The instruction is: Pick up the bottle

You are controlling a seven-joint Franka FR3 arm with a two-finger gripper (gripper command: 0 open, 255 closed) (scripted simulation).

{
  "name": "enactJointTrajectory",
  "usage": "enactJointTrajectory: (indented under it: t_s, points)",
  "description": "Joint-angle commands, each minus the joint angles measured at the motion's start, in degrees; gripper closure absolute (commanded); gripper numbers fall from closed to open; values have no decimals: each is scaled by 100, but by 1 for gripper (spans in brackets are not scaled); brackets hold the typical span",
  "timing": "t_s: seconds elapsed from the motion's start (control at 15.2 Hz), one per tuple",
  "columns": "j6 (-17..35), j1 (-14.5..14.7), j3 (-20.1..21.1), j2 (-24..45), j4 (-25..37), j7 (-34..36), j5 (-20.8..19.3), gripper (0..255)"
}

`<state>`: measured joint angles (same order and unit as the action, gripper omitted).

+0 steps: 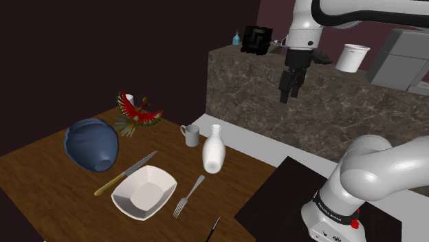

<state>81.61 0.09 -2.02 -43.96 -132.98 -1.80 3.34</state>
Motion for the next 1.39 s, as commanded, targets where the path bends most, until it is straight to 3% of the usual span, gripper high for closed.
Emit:
enactJointTrajectory:
  t_s: [0.0, 0.66, 1.32]
  points:
    - [0, 0, 0, 0, 0, 0, 0, 0]
    - [1739, 139, 718, 1484, -66, 811, 274, 0]
    - [3109, 204, 1281, 3470, 691, 1706, 55, 0]
